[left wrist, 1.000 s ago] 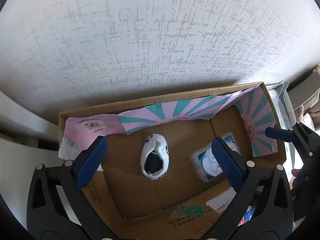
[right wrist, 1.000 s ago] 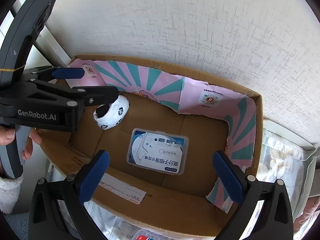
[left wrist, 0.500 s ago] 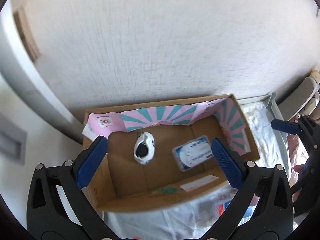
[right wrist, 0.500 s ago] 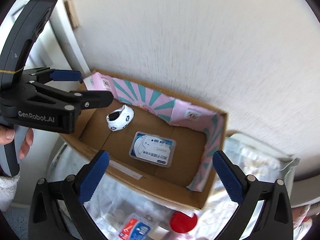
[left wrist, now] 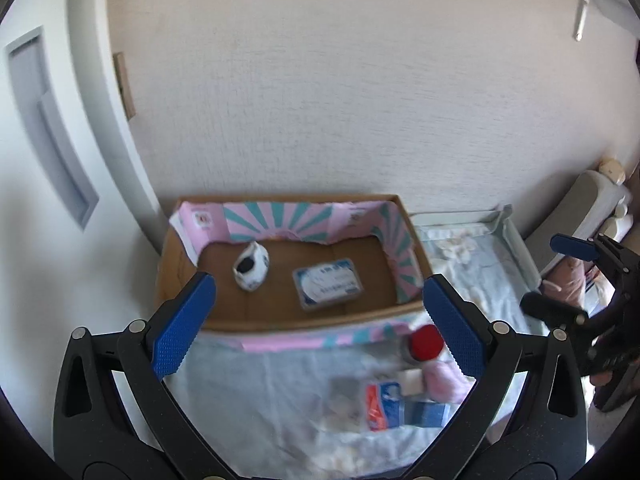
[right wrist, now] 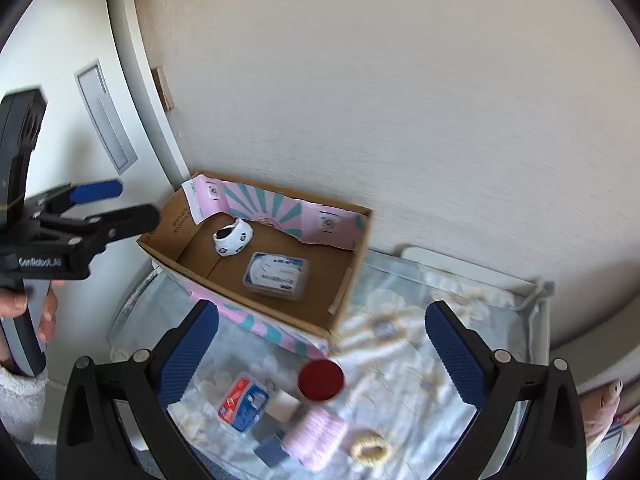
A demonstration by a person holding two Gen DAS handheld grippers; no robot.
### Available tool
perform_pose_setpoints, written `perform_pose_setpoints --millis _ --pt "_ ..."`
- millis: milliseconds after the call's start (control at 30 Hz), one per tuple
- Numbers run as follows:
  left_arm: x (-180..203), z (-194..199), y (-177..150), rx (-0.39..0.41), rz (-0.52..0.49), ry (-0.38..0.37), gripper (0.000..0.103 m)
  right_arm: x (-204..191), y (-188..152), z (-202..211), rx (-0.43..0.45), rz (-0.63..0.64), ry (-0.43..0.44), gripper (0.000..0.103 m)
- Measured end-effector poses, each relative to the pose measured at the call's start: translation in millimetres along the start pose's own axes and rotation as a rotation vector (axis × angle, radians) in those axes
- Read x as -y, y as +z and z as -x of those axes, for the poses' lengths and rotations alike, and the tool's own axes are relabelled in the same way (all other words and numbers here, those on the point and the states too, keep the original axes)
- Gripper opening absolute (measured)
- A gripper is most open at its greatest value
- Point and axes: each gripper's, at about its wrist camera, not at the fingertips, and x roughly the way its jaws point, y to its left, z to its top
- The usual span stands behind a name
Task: Organize objects
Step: 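Open both tools to drop the sock and toothpick box into the box, then grasp the floss pick box with the left tool while the right tool grasps the hair tie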
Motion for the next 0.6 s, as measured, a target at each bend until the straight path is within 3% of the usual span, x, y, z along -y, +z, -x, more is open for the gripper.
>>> perform_pose_setpoints --millis 267,600 --pt "34.2 24.7 -51.4 0.007 0.024 0.014 0.103 30.1 -52.7 40.4 0.022 0.002 -0.039 0.103" --pt "47.2 -10.5 -139.1 -0.103 0.068 0.032 0.103 34.8 -130.7 13.2 -0.019 0.071 -0.044 0.103"
